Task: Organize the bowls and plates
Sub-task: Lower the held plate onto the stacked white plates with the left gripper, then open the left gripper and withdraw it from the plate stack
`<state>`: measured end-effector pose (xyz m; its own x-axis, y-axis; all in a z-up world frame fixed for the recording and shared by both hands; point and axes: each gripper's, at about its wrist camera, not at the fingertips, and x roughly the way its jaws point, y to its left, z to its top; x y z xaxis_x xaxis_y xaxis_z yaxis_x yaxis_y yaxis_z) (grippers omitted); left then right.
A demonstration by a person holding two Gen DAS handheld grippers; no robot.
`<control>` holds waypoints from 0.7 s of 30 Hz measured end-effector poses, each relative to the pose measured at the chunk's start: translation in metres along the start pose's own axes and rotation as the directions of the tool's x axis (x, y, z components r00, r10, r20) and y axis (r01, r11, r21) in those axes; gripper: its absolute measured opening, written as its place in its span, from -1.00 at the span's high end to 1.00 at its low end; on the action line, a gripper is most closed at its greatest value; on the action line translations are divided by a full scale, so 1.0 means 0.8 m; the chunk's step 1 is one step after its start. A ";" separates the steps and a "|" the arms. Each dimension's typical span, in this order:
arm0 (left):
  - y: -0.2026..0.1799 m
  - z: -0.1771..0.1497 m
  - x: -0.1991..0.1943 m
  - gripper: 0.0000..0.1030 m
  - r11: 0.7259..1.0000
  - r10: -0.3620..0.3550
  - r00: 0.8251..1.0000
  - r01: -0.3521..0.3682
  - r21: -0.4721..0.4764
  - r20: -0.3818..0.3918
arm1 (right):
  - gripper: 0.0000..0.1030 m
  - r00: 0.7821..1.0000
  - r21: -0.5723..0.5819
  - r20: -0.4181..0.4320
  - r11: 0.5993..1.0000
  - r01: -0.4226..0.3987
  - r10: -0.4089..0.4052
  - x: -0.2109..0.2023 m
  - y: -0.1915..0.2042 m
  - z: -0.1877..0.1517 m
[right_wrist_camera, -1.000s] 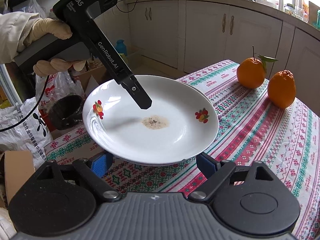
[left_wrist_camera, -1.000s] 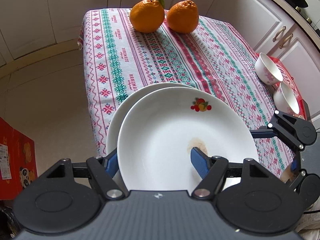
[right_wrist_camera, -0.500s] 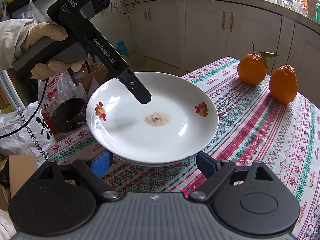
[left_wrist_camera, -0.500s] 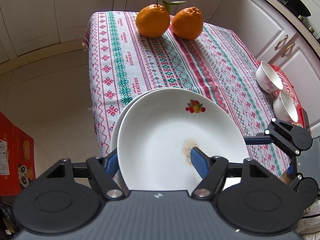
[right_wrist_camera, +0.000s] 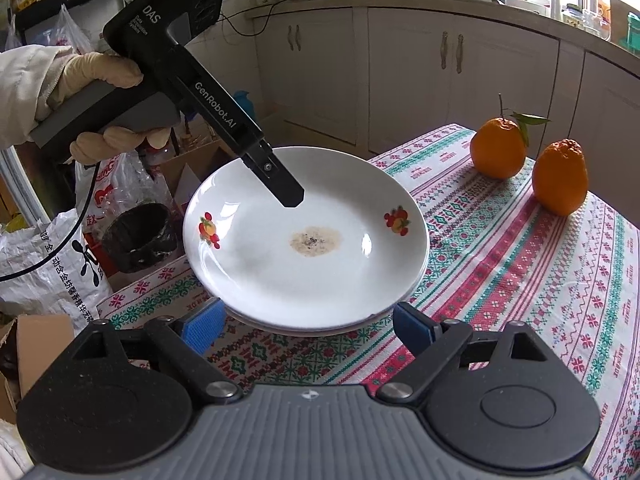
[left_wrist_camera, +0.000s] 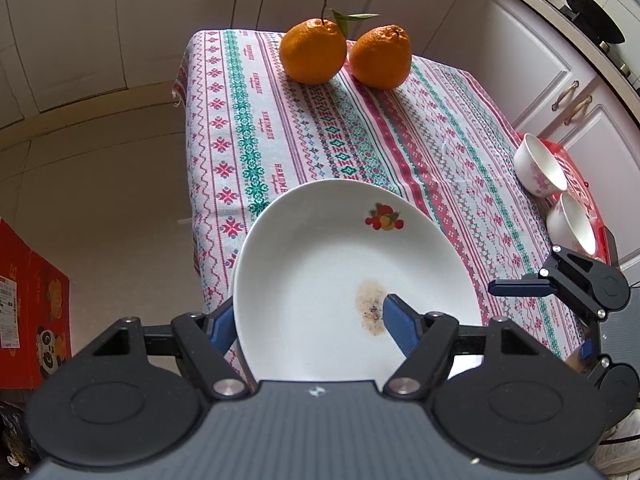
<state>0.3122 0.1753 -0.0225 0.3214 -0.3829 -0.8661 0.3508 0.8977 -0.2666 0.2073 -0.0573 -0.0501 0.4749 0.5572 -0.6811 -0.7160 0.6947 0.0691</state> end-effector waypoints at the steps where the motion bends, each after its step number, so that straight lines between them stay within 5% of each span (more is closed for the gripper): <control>1: 0.000 0.000 0.000 -0.43 1.000 0.001 1.000 -0.001 -0.001 0.003 | -0.82 1.000 0.002 0.001 1.000 0.003 -0.003 -0.001 0.000 0.000; 21: -0.004 -0.004 -0.006 -0.53 0.998 0.059 0.998 -0.060 0.036 0.029 | -1.00 0.998 0.002 0.024 0.998 0.059 -0.059 -0.023 0.003 -0.007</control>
<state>0.3067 0.1749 -0.0185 0.3666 -0.3356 -0.8678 0.3622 0.9106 -0.1991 0.1935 -0.0683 -0.0415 0.5288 0.5257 -0.6663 -0.6855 0.7275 0.0299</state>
